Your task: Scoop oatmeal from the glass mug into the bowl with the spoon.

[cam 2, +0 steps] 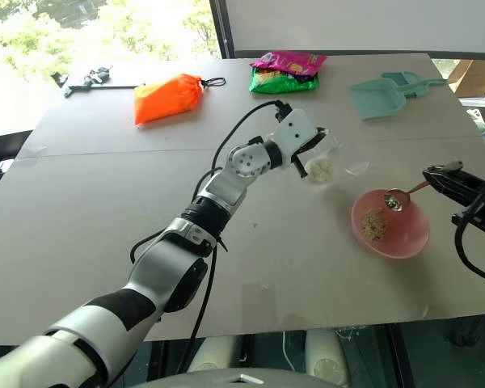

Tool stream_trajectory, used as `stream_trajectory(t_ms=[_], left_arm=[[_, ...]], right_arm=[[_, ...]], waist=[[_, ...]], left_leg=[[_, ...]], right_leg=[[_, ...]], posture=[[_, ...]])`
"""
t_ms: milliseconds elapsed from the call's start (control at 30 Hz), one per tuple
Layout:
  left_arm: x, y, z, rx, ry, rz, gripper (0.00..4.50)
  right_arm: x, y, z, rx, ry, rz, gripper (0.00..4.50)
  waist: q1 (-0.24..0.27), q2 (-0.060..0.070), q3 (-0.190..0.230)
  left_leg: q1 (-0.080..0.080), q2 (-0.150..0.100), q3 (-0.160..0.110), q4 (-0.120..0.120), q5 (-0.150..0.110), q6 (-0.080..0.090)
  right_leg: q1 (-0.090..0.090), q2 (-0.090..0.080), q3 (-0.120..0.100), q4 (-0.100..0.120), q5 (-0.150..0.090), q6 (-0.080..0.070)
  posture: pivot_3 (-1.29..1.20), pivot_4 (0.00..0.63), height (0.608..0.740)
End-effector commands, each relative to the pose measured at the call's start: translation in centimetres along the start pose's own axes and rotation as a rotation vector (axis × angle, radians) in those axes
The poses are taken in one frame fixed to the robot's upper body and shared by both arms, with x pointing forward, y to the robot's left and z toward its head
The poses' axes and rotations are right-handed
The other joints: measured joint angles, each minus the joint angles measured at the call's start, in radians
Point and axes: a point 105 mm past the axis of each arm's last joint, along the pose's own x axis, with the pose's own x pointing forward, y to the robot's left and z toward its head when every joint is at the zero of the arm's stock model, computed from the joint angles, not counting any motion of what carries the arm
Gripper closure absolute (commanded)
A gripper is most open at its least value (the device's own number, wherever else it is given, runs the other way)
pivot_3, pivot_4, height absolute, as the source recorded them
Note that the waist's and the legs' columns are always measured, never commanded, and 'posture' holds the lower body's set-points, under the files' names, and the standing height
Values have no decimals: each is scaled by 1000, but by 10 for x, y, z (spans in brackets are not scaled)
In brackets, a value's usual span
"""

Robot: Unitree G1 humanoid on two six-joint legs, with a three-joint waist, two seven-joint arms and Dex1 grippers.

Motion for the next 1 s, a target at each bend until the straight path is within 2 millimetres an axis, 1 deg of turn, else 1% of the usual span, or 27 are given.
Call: stream_trajectory(t_ms=[33, 67, 133, 233, 267, 367, 500, 567, 633, 700, 733, 767, 800, 833, 867, 933, 967, 1000], left_arm=[[-2, 13, 24, -6, -89, 53, 4471], [-3, 15, 24, -14, -91, 68, 4471], [-6, 19, 24, -38, -97, 91, 4471], [-13, 27, 26, -74, -108, 124, 4471], [-16, 31, 26, -87, -107, 143, 4471], [-26, 40, 27, -114, -107, 186, 4471], [-38, 49, 30, -166, -113, 246, 4471], [-46, 53, 30, -186, -116, 276, 4471], [-55, 54, 27, -201, -112, 299, 4471], [-65, 55, 23, -223, -104, 324, 4500], [-70, 55, 19, -240, -97, 338, 4500], [-75, 56, 15, -253, -85, 354, 4500], [-81, 57, 9, -268, -72, 377, 4500], [-86, 59, 5, -283, -62, 395, 4500], [-90, 60, 2, -296, -56, 410, 4500], [-109, 69, -11, -335, -34, 487, 4500], [-120, 75, -18, -360, -28, 536, 4500], [-132, 81, -25, -381, -20, 583, 4500]], right_arm=[[-10, -13, 36, 130, -238, -48, 4500], [-8, -16, 45, 204, -308, -46, 4500], [-2, -16, 56, 315, -389, -23, 4500], [19, -7, 71, 411, -453, 50, 4500], [27, -3, 73, 428, -449, 77, 4500], [45, 4, 75, 463, -442, 128, 4500], [68, 12, 69, 432, -390, 177, 4500], [86, 15, 66, 380, -359, 173, 4500], [104, 22, 68, 355, -349, 206, 4500], [123, 31, 72, 347, -352, 238, 3790], [131, 38, 75, 352, -356, 274, 3433], [138, 46, 76, 343, -351, 312, 3027], [145, 52, 77, 326, -352, 339, 2498], [149, 56, 79, 320, -356, 351, 1959], [150, 56, 82, 318, -367, 356, 1511], [143, 57, 93, 304, -415, 399, 559], [136, 53, 98, 287, -439, 404, 87], [129, 48, 99, 255, -457, 392, 87]], waist=[[-2, 0, 0], [-5, 0, 0], [-4, 0, 0], [-9, 0, 0], [-10, 0, 0], [-7, 0, 0], [-4, 0, 0], [-3, 0, 0], [-8, 0, 0], [-16, 0, 0], [-18, 0, 0], [-25, 1, 0], [-24, 1, -1], [-24, 1, -1], [-25, 1, -1], [-23, 1, -1], [-21, 1, -1], [-21, 2, -22]], left_leg=[[0, 0, 0, 1, 0, 0], [0, 0, 0, 1, 0, 0], [1, 0, 0, 2, 0, 0], [1, 0, -1, 5, 0, 0], [1, 0, -1, 6, 0, 0], [1, 0, -3, 8, 0, 0], [0, -1, -3, 9, 0, 0], [-1, -1, -5, 9, 0, 0], [-1, -1, -5, 9, 0, 0], [0, -1, -5, 9, 0, 0], [0, -1, -6, 9, 0, 0], [0, 0, -6, 9, 0, 0], [0, 0, -7, 9, 0, 0], [0, 0, -8, 9, 0, 0], [0, 0, -9, 9, 0, 0], [-1, -1, -11, 9, 0, 0], [-1, -1, -12, 9, 0, -1], [-2, -1, -12, 9, 0, -1]], right_leg=[[0, 0, 0, 0, 0, 0], [0, 0, 0, 1, 0, 0], [1, 0, 0, 1, 0, 0], [2, 0, 0, 3, 0, 1], [2, 0, 0, 4, 0, 1], [2, 0, 0, 6, 0, 1], [2, 0, -1, 6, 0, 1], [2, 0, -3, 5, 1, 1], [2, 0, -3, 5, 1, 1], [2, 0, -1, 6, 1, 1], [1, 0, -2, 7, 1, 1], [1, 1, -2, 7, 1, 1], [1, 1, -2, 8, 1, 1], [0, 1, -2, 8, 1, 1], [0, 1, -2, 8, 1, 1], [0, 0, -2, 7, 1, 1], [0, 0, -2, 7, 1, 1], [0, -1, -2, 7, 1, 1]], posture=[[0, 150, 740], [0, 150, 740], [0, 150, 740], [0, 150, 740], [0, 150, 740], [0, 150, 740], [0, 150, 740], [0, 150, 740], [0, 150, 740], [0, 150, 740], [0, 150, 740], [0, 150, 740], [0, 150, 740], [0, 150, 740], [0, 150, 740], [0, 150, 740], [0, 0, 740], [0, 0, 740]])
